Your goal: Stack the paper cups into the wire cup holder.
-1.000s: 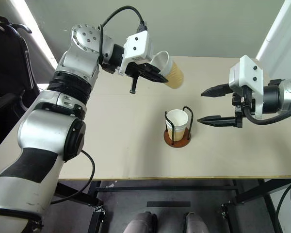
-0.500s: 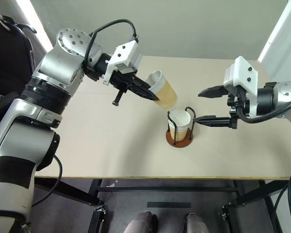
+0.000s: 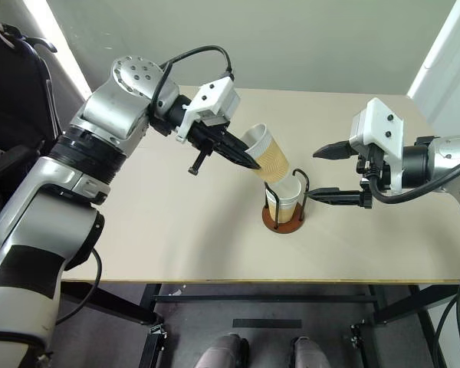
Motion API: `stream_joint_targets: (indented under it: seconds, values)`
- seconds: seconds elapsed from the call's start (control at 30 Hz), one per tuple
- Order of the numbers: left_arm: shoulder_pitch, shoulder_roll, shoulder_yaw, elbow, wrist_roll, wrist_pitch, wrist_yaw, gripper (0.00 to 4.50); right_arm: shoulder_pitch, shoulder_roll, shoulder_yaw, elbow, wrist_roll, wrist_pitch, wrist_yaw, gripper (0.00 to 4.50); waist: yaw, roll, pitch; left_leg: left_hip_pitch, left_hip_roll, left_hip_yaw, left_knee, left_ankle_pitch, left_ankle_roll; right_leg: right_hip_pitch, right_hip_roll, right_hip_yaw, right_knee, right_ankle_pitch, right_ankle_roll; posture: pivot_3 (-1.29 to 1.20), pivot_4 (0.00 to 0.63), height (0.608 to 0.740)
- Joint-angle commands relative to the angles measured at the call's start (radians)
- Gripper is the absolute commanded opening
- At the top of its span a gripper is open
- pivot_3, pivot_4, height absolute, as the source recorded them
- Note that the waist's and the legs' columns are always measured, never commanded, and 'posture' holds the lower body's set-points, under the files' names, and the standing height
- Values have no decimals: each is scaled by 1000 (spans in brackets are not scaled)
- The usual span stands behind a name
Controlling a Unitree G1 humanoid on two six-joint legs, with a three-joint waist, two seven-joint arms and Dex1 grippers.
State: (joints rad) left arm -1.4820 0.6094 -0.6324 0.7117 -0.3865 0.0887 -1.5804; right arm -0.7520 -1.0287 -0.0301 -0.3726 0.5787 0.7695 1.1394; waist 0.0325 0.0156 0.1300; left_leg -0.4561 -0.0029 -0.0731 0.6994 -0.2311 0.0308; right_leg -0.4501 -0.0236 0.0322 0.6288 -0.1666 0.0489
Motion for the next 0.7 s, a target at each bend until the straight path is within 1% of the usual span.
stream_joint_targets:
  seconds: [0.03, 0.5, 0.7]
  values:
    - [-35, -11, 8, 10, 10, -38, -34, 21, 7, -17, -51, -31, 14, -4, -16, 3798, 0, 0, 0, 0, 0, 0, 0, 0, 0, 0, 0, 0, 0, 0, 0, 0, 150, 740]
    - [-28, -100, 42, 101, 75, -113, -34, 21, 59, -39, -94, -79, 41, -1, -34, 3798, 0, 0, 0, -1, 0, 1, 0, 0, 1, 0, 0, 0, -1, 0, 1, 0, 150, 740]
    - [-23, -103, 25, 105, 76, -123, -34, 21, 42, -77, -57, -46, 6, -41, -2, 3798, 0, 0, 0, -1, 0, 1, 0, -1, 1, 0, 0, 0, -1, 0, 2, 0, 150, 740]
